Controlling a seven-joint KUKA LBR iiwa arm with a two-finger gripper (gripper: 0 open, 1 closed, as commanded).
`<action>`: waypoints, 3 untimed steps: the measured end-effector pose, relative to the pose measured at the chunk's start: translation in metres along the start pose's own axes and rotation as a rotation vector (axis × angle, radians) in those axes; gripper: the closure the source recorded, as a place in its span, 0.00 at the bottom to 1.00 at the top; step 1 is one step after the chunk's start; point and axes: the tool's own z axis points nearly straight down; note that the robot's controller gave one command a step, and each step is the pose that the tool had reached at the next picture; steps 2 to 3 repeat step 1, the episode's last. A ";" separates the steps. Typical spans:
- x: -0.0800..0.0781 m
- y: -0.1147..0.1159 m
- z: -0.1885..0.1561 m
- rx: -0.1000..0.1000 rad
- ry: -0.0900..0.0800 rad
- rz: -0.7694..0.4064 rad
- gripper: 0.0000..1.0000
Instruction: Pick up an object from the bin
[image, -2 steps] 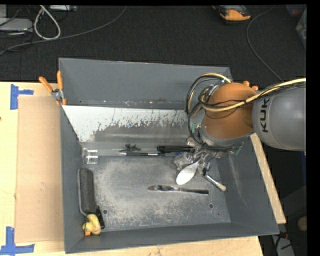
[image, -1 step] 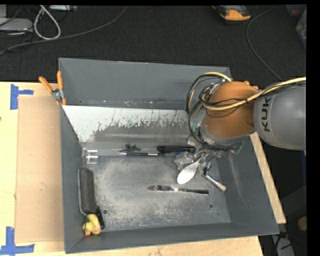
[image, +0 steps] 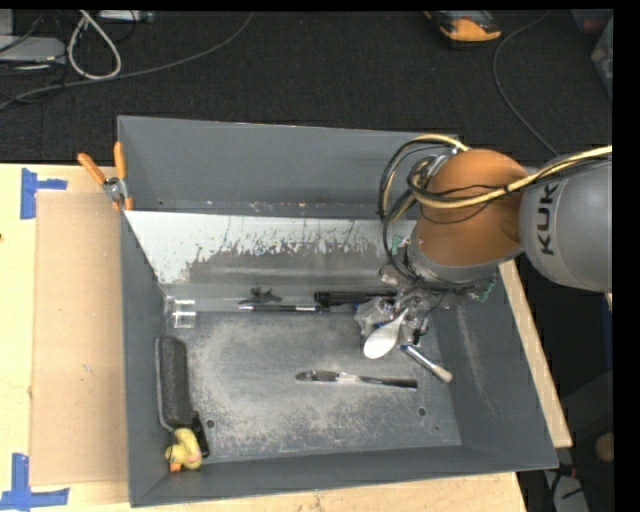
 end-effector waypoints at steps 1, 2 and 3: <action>-0.002 -0.001 -0.033 0.007 -0.005 0.003 1.00; -0.002 -0.001 -0.033 0.007 -0.005 0.003 1.00; -0.002 -0.001 -0.033 0.007 -0.005 0.003 1.00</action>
Offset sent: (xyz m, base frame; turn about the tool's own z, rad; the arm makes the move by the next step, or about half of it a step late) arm 0.0029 0.0004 0.0473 0.0015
